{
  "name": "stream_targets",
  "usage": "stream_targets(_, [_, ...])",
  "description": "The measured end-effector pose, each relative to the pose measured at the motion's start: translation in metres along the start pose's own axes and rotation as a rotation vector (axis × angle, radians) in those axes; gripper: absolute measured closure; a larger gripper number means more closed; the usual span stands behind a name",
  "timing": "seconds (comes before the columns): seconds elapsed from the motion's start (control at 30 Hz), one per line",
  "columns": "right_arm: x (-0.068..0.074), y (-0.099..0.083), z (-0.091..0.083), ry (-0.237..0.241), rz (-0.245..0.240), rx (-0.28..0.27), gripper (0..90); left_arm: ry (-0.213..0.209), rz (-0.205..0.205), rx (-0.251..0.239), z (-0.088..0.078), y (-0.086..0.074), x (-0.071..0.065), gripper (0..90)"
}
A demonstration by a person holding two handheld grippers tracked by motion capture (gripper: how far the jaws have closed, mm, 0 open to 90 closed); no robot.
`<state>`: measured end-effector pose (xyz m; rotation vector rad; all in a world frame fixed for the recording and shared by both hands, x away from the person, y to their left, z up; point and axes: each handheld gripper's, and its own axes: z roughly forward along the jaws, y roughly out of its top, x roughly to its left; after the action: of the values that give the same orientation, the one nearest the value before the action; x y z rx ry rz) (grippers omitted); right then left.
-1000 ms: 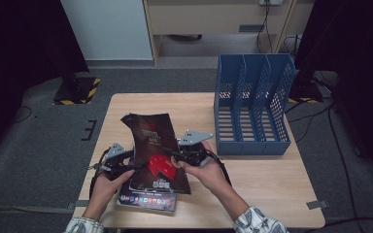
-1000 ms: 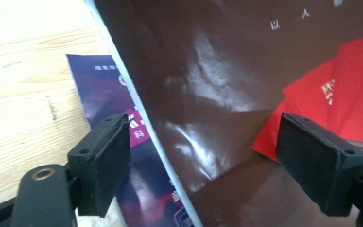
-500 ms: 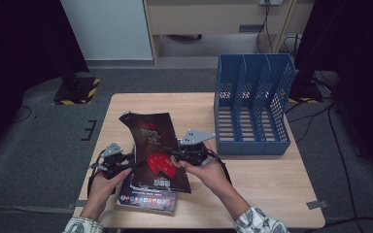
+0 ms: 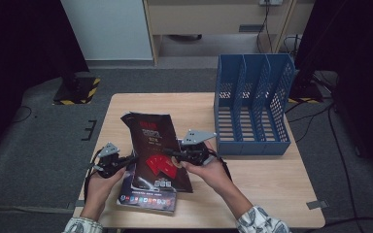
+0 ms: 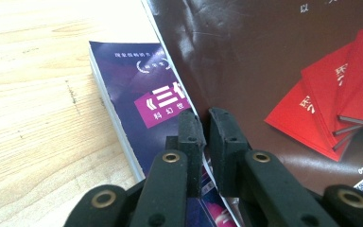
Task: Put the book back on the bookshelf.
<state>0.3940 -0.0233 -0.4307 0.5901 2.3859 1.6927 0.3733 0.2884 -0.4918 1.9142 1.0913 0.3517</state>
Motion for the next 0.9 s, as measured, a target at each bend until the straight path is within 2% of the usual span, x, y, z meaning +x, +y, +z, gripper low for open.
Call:
stream_targets(0.27, [-0.001,-0.001,0.001,0.023,0.024,0.01,70.8,0.008,0.004,-0.005,-0.001,0.0,-0.002,83.7])
stream_targets(0.33, [-0.002,-0.001,0.002,0.034,0.048,0.016,63.5,0.009,0.012,-0.011,-0.002,0.001,-0.003,84.2])
stream_targets(0.37, [-0.002,-0.001,0.002,0.034,0.048,0.016,63.5,0.009,0.012,-0.011,-0.002,0.001,-0.003,84.3])
stream_targets(0.43, [-0.003,-0.002,0.002,0.021,0.057,0.018,56.9,0.017,0.018,-0.011,-0.002,0.002,-0.004,84.5])
stream_targets(0.47, [-0.004,-0.003,0.003,-0.009,0.049,0.036,57.9,0.017,0.03,-0.008,-0.002,0.002,-0.005,84.8])
stream_targets(0.7, [-0.005,-0.007,0.006,-0.002,0.059,0.051,58.7,0.002,0.041,-0.028,-0.002,0.004,-0.008,85.3])
stream_targets(0.83, [-0.001,-0.009,0.011,-0.013,0.049,0.064,65.8,0.004,0.054,-0.023,-0.002,0.004,-0.01,85.4])
stream_targets(0.87, [-0.001,-0.011,0.011,-0.033,0.042,0.067,74.8,0.001,0.048,-0.028,-0.002,0.004,-0.01,85.4])
stream_targets(0.9, [-0.001,-0.011,0.011,-0.033,0.042,0.067,74.8,0.001,0.048,-0.028,-0.002,0.004,-0.01,85.4])
